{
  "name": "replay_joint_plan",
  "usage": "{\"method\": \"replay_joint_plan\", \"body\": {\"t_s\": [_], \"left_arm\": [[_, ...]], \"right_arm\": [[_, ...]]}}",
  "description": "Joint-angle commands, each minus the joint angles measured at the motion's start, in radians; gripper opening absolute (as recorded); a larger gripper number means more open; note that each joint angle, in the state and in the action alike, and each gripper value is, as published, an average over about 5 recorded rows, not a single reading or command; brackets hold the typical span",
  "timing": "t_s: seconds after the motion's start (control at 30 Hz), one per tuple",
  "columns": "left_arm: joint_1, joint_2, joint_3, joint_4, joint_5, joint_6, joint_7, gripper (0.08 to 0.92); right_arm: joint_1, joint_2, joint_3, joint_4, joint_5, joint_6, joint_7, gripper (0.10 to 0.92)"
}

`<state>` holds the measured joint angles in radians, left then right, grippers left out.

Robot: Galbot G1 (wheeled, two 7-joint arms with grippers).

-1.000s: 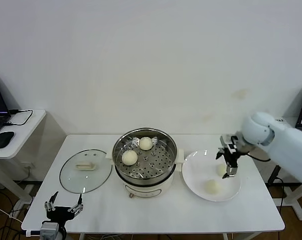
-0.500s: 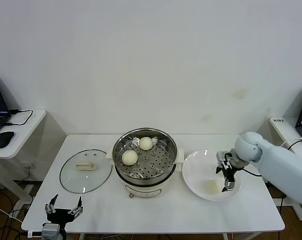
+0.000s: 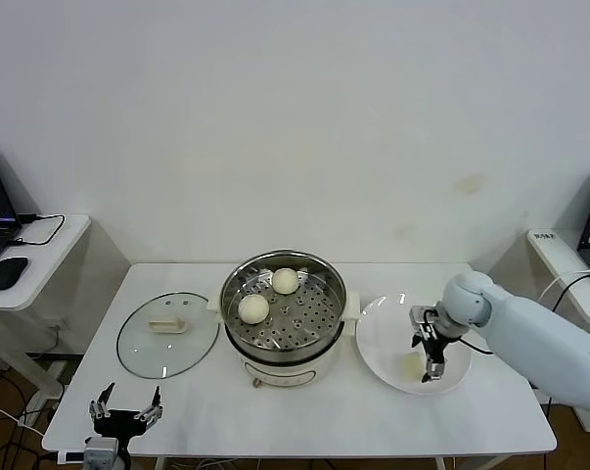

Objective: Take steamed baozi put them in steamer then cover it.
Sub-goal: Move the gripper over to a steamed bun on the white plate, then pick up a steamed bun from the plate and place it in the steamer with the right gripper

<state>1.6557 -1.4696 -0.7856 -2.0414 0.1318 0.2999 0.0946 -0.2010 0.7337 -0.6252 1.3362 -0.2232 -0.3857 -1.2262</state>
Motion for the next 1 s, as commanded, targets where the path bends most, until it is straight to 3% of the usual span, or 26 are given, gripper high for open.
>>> {"method": "replay_joint_plan", "body": {"t_s": [0.03,0.23,0.5,0.73,1.0], "left_arm": [[-0.001,0.0,0.001,0.006,0.001,0.0,0.001,0.823],[-0.005,0.001,0.0,0.012,0.0,0.0,0.0,0.823],[-0.009,-0.001,0.003,0.014,0.002,0.0,0.001,0.823],[-0.017,0.0,0.003,0.012,0.001,0.0,0.001,0.823],[-0.036,0.0,0.006,0.013,0.007,-0.004,-0.006,0.823]], "right_arm": [[-0.013,0.021,0.001,-0.024,-0.007,0.001,0.012,0.823],[-0.009,0.023,-0.001,-0.035,-0.004,0.0,0.01,0.796],[-0.01,0.013,0.012,-0.038,0.001,0.007,-0.009,0.613],[0.057,-0.027,0.016,-0.01,0.049,0.002,-0.035,0.598],[0.341,-0.044,-0.055,0.034,0.193,-0.009,-0.095,0.602]]}}
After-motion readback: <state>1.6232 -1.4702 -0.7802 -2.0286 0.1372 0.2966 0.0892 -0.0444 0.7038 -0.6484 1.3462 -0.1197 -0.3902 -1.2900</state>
